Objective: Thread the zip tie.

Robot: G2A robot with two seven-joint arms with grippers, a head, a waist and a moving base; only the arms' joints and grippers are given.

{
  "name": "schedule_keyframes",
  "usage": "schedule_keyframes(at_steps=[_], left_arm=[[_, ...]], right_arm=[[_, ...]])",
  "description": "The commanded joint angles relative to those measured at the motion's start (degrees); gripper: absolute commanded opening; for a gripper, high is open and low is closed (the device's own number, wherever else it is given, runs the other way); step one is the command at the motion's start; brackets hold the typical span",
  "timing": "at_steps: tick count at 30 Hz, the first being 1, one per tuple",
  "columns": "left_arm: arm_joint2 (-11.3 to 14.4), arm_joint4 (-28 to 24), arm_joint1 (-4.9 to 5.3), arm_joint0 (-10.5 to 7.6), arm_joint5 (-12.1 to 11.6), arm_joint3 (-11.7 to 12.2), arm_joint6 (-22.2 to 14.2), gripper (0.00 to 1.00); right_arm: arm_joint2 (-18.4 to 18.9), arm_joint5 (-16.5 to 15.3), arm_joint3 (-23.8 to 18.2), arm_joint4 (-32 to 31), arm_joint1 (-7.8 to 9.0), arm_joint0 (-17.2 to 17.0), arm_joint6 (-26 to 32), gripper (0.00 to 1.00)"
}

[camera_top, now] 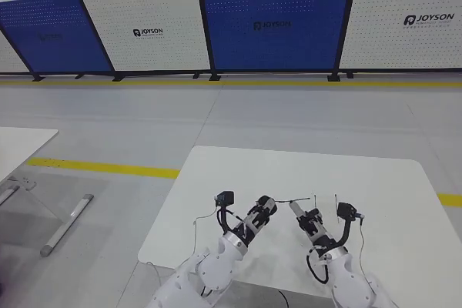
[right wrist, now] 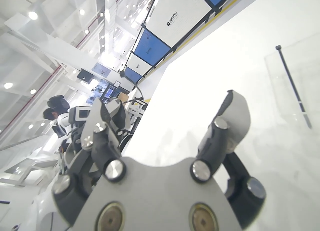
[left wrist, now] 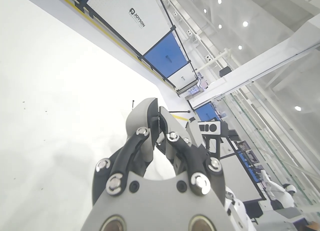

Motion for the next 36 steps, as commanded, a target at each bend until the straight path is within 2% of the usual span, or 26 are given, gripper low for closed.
schedule_keyframes(at_steps=[1,2,5,6,18,29,36], left_arm=[[-0.04,-0.91,0.06,0.21,-0.41,-0.37,-1.58,0.0],[-0.24,-1.1,0.11,0.3,-0.44,-0.59,-1.99,0.0],[-0.58,-1.07,0.22,0.58,-0.39,-1.09,-2.55,0.0],[-0.69,-1.09,0.25,0.63,-0.35,-1.19,-2.74,0.0],[-0.71,-1.05,0.15,-0.11,0.63,-0.85,-2.99,0.0],[0.14,0.39,-0.16,-1.19,1.88,0.42,-1.51,0.0],[0.98,0.91,-0.34,-1.53,1.81,1.1,-1.56,0.0]], right_arm=[[-0.23,0.13,0.16,-0.17,-0.04,0.27,0.17,0.25],[-0.35,0.17,0.21,-0.28,-0.05,0.39,0.24,0.17],[-0.7,0.34,0.31,-0.67,-0.11,0.69,0.31,0.09],[-0.79,0.39,0.34,-0.71,-0.13,0.79,0.3,0.0],[-1.21,-0.04,0.79,-1.05,-0.22,1.35,0.22,0.0],[-1.02,-1.01,0.42,-1.66,-0.13,0.9,-0.15,0.0],[-1.14,-1.27,0.25,-2.31,-0.09,0.86,0.0,0.0]])
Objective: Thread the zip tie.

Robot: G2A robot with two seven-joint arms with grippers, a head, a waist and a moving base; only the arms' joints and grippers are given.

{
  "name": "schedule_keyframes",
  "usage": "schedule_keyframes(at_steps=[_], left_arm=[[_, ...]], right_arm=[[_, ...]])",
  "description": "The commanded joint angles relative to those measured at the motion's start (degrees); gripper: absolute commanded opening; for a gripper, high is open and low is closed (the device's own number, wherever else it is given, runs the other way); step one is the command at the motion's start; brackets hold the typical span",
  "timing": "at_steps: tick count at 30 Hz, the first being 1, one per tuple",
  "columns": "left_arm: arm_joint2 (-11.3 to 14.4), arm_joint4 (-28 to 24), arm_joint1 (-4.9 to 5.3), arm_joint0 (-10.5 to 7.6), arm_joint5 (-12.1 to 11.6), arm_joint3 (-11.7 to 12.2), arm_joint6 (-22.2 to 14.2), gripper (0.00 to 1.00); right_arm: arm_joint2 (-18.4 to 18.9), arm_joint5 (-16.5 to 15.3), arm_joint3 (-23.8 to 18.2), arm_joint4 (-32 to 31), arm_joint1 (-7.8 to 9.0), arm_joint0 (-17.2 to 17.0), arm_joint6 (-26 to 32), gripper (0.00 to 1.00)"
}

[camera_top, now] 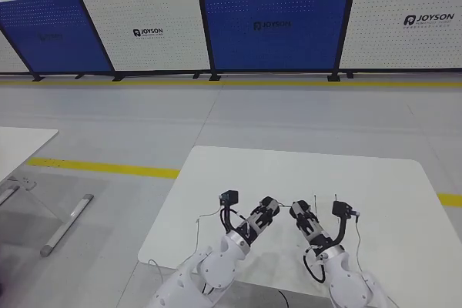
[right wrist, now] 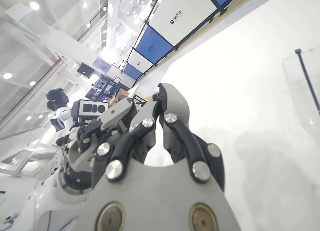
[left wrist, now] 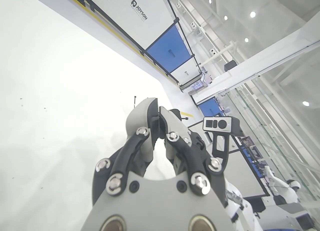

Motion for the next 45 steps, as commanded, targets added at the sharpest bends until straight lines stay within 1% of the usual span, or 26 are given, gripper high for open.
schedule_keyframes(at_steps=[1,6,7,8,9,15,18,20,23,24,26,30,32,33,41,45], left_arm=[[0.05,-0.05,-0.04,-0.05,0.02,0.07,0.06,0.0],[0.07,0.02,-0.09,-0.02,0.32,0.31,0.25,0.0],[0.11,0.14,-0.1,-0.03,0.41,0.34,0.23,0.02],[0.14,0.16,-0.11,-0.03,0.47,0.34,0.25,0.07],[0.16,0.15,-0.12,-0.02,0.5,0.35,0.25,0.15],[0.4,0.54,-0.16,-0.01,0.66,0.47,-0.11,0.23],[0.48,0.69,-0.18,0.0,0.73,0.53,-0.21,0.2],[0.48,0.72,-0.19,-0.01,0.78,0.54,-0.27,0.14],[0.53,0.8,-0.2,0.02,0.82,0.53,-0.38,0.09],[0.54,0.85,-0.21,0.03,0.88,0.55,-0.45,0.05],[0.58,0.91,-0.21,0.01,1.05,0.58,-0.65,0.04],[0.6,0.9,-0.23,-0.07,1.31,0.61,-0.93,0.05],[0.56,0.81,-0.24,-0.08,1.31,0.62,-0.98,0.0],[0.52,0.74,-0.24,-0.07,1.27,0.63,-1.02,0.0],[0.07,0.53,-0.09,0.22,0.25,0.65,-2.19,0.0],[-0.01,0.55,-0.04,0.31,-0.22,0.6,-2.51,0.0]], right_arm=[[0.0,-0.01,0.01,-0.12,0.01,0.03,0.0,0.0],[0.01,0.49,-0.04,-0.83,0.0,-0.09,-0.64,0.0],[0.0,0.59,-0.04,-0.94,0.0,-0.12,-0.77,0.0],[-0.01,0.74,-0.05,-1.11,-0.01,-0.15,-0.99,0.0],[-0.04,0.82,-0.07,-1.22,-0.02,-0.18,-1.14,0.0],[-0.16,1.03,0.02,-1.83,-0.04,-0.32,-1.69,0.0],[-0.24,1.03,0.05,-1.98,-0.06,-0.35,-1.82,0.0],[-0.3,0.99,0.05,-2.18,-0.07,-0.38,-1.88,0.0],[-0.42,0.94,0.01,-2.5,-0.08,-0.43,-2.04,0.0],[-0.43,0.93,0.0,-2.54,-0.08,-0.45,-2.08,0.0],[-0.46,0.88,-0.06,-2.63,-0.09,-0.49,-2.21,0.0],[-0.55,0.85,-0.21,-2.77,-0.11,-0.57,-2.36,0.0],[-0.62,0.88,-0.29,-2.89,-0.13,-0.62,-2.42,0.0],[-0.66,0.9,-0.31,-2.95,-0.13,-0.63,-2.46,0.0],[-1.11,0.83,-0.34,-3.54,-0.19,-0.7,-2.51,0.0],[-1.34,0.73,0.03,-3.12,-0.23,-0.41,-1.62,0.0]])
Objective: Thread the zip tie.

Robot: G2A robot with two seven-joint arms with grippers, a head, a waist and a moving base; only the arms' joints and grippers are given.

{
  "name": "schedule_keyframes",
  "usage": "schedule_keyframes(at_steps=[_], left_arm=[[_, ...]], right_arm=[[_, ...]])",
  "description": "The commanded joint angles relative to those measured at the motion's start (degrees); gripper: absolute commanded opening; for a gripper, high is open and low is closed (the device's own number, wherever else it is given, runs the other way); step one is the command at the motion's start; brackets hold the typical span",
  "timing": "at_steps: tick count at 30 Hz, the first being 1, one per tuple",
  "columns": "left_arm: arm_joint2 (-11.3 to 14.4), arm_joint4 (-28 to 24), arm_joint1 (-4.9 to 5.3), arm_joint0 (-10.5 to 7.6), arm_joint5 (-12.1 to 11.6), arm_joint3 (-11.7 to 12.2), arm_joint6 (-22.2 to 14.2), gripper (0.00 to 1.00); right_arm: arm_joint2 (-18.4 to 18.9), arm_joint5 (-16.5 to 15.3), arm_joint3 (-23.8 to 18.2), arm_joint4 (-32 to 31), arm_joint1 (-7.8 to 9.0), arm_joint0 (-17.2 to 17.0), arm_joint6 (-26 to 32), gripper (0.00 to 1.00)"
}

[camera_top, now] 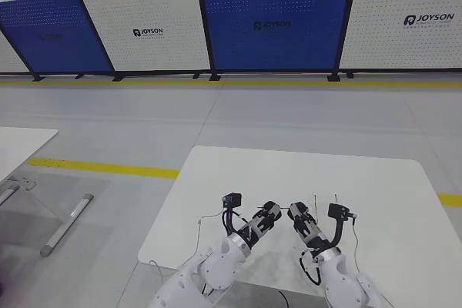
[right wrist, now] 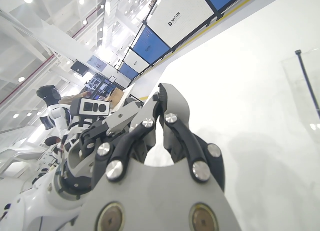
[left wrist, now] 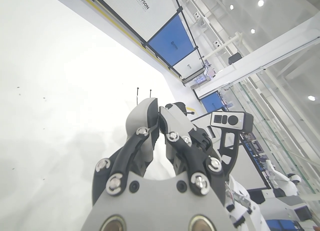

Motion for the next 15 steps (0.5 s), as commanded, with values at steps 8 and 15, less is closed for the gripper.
schedule_keyframes(at_steps=[8,15], left_arm=[[-0.34,-0.81,0.04,0.03,-0.61,0.14,-0.42,0.0],[-0.6,-1.16,0.05,0.08,-0.64,0.1,-0.02,0.0]], right_arm=[[0.13,-1.13,0.62,1.34,0.04,0.56,2.07,0.0],[0.42,-1.04,0.59,1.73,0.11,0.52,2.53,0.95]])
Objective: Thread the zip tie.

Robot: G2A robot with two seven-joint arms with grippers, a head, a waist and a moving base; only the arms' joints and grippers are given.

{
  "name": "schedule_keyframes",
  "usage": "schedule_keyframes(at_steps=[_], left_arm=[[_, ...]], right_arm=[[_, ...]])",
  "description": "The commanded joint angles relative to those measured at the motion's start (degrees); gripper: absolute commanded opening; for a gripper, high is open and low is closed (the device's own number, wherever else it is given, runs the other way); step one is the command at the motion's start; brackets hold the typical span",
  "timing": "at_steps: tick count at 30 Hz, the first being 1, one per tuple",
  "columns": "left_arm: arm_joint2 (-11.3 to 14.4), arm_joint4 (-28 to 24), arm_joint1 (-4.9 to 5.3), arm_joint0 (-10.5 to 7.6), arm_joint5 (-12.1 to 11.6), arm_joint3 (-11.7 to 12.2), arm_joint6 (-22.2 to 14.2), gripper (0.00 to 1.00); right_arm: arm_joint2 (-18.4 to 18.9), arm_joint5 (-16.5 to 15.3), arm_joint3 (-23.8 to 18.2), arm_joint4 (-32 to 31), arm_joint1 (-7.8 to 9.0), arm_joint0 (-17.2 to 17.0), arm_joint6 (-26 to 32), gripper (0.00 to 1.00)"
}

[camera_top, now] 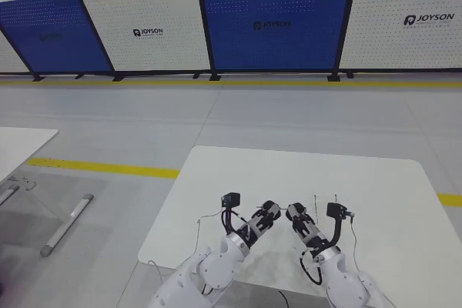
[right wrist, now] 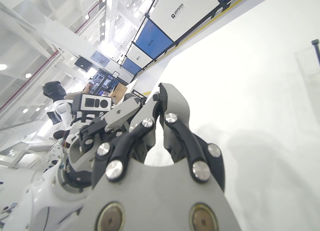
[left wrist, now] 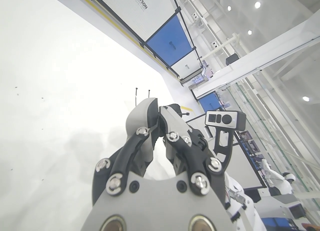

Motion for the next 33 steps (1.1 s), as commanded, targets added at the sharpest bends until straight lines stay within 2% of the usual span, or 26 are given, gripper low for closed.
schedule_keyframes(at_steps=[1,8,11,15,18,19,27,30,33], left_arm=[[-0.06,-0.2,-0.02,-0.01,0.14,-0.01,0.16,0.0],[-0.21,-0.87,-0.11,-0.15,0.83,-0.08,0.68,0.0],[-0.41,-2.76,-0.25,-0.01,0.76,-0.47,1.59,0.0],[-1.29,-9.11,-0.46,0.59,-0.62,-1.82,1.61,0.0],[-2.56,-13.5,-0.37,1.35,-1.18,-3.17,0.02,0.0],[-2.66,-13.76,-0.35,1.41,-1.13,-3.3,-0.15,0.0],[-2.66,-13.76,-0.35,1.41,-1.13,-3.3,-0.15,0.0],[-2.43,-16.03,-0.55,1.4,-0.93,-3.44,0.29,0.0],[-2.61,-19.83,-0.72,1.33,-0.17,-3.79,-0.27,0.0]], right_arm=[[0.06,0.06,-0.02,0.14,0.0,-0.04,-0.05,1.0],[0.24,-0.17,-0.13,0.32,0.04,-0.15,-0.22,1.0],[0.41,-0.17,-0.39,-0.2,0.09,-0.44,-0.86,1.0],[1.5,0.65,-0.81,-1.1,0.27,-1.74,-2.77,1.0],[2.43,2.21,-1.06,-2.01,0.41,-2.44,-3.59,1.0],[2.52,2.95,-1.28,-2.58,0.42,-2.57,-3.92,1.0],[2.52,2.95,-1.28,-2.58,0.42,-2.57,-3.92,1.0],[2.89,2.97,-0.89,-3.03,0.56,-1.94,-2.15,1.0],[3.35,3.06,-0.83,-7.06,0.97,-1.21,0.64,1.0]])
